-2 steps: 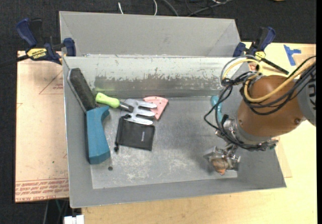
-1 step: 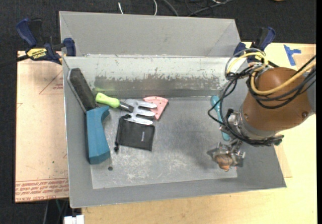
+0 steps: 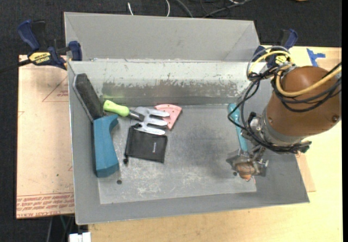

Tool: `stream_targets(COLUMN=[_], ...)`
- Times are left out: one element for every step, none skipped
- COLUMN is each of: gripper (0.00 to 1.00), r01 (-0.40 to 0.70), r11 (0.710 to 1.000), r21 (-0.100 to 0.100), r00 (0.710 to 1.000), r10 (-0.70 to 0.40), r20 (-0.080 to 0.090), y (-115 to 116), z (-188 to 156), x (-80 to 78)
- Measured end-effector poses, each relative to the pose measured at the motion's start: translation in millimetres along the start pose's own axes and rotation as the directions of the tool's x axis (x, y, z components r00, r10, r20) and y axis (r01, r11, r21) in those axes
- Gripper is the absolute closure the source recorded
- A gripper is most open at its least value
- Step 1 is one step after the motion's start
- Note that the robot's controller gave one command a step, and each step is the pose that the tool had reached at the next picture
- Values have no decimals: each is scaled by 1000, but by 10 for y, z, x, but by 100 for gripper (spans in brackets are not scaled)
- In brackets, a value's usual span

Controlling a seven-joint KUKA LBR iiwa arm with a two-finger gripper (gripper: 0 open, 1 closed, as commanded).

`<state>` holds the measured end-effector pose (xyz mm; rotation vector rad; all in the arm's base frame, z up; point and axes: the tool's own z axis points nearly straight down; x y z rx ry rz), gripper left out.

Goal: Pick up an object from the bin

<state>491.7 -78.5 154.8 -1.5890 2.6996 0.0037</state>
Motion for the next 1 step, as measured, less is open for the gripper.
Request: stream_targets(gripper=[100], r01=[-1], r11=[1000], r21=[-7], r00=[1000], r10=[1], r20=[-1], y=[13], z=[-213], x=[-5])
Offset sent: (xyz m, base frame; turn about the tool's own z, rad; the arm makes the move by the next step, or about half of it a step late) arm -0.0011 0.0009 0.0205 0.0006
